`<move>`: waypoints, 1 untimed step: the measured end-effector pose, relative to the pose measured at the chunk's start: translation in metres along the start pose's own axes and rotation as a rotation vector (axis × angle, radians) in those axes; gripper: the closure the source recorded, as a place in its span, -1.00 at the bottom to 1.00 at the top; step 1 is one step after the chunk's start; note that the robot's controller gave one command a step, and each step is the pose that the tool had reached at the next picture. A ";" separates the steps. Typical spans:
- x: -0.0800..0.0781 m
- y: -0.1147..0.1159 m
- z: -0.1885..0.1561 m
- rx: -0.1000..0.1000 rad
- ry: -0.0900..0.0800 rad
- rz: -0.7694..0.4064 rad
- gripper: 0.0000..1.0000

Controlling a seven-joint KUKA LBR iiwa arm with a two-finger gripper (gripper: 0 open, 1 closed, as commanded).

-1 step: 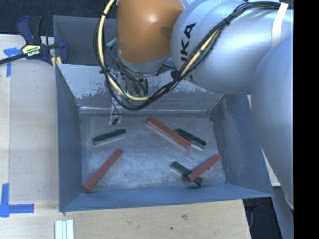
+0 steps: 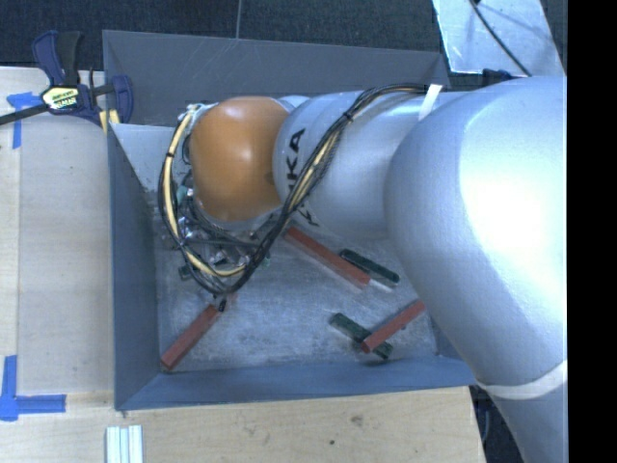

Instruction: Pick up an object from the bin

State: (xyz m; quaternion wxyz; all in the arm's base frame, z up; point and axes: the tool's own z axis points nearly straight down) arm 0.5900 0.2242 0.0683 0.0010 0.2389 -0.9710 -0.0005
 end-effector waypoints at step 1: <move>-0.001 -0.014 -0.033 0.003 -0.009 -0.266 -1.00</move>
Offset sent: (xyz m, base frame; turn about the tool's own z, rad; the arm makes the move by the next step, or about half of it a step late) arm 0.0059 -0.0116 0.0317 -0.2681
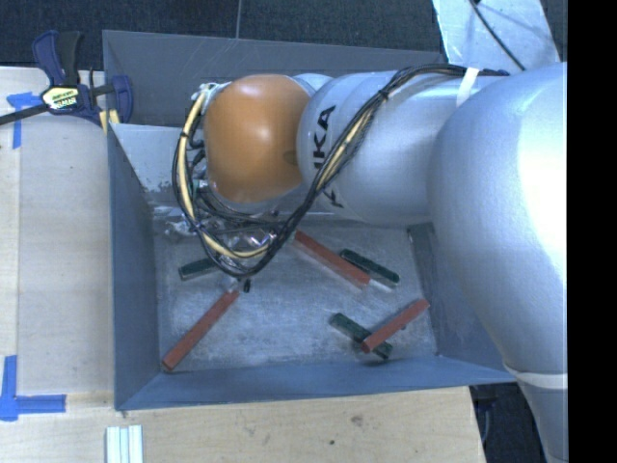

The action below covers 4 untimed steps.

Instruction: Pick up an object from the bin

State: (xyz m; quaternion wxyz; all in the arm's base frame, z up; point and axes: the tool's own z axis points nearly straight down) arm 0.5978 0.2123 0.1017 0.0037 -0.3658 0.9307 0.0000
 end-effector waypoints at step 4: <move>0.036 0.063 0.029 -0.003 0.004 -0.387 1.00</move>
Offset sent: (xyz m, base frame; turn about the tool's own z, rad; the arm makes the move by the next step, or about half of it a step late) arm -0.0549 0.0287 -0.0017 -0.2320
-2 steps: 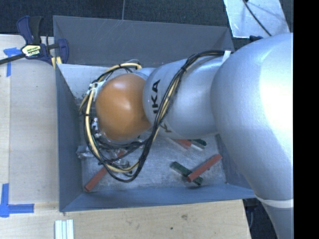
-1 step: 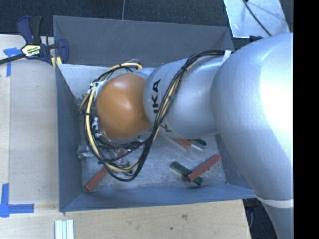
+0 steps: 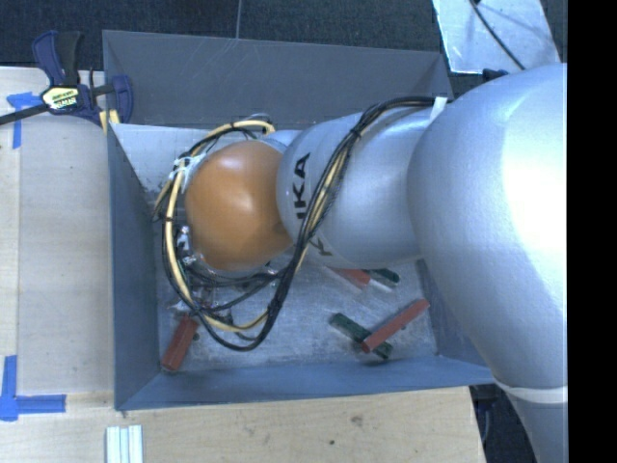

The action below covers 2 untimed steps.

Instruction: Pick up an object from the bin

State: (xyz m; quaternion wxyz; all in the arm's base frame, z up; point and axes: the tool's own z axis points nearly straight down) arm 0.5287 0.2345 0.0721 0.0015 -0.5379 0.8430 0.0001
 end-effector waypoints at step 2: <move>-0.003 -0.002 -0.084 0.004 -0.004 0.009 1.00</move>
Offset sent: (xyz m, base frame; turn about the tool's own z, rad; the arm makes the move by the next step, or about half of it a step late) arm -0.0001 0.0000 0.0347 0.0000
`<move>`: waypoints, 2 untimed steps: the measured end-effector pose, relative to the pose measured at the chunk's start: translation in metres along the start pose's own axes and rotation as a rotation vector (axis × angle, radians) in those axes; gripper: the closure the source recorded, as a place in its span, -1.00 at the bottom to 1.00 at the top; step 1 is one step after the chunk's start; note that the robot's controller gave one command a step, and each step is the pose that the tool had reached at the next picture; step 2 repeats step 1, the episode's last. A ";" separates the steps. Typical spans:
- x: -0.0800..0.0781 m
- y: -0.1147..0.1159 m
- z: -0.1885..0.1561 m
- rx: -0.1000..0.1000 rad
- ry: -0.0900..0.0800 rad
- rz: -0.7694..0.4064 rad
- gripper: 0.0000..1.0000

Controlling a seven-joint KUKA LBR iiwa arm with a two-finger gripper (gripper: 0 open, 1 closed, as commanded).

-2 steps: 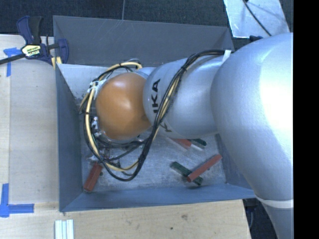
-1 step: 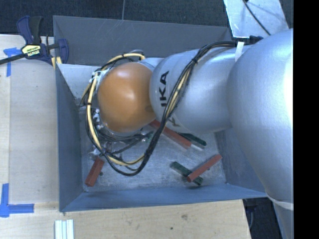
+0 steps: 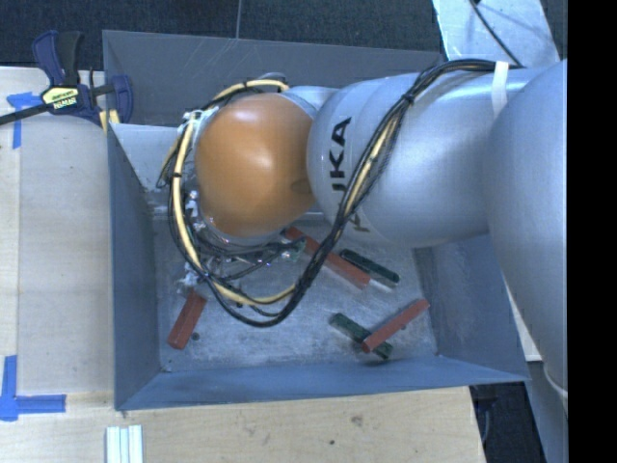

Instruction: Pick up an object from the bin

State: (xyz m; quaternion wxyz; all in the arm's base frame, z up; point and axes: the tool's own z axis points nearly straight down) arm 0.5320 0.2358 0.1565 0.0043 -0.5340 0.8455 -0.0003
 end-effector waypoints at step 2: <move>-0.001 -0.001 -0.018 -0.001 0.002 0.005 1.00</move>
Offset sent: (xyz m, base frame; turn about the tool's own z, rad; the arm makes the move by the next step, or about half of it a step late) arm 0.0002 0.0001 0.0165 0.0000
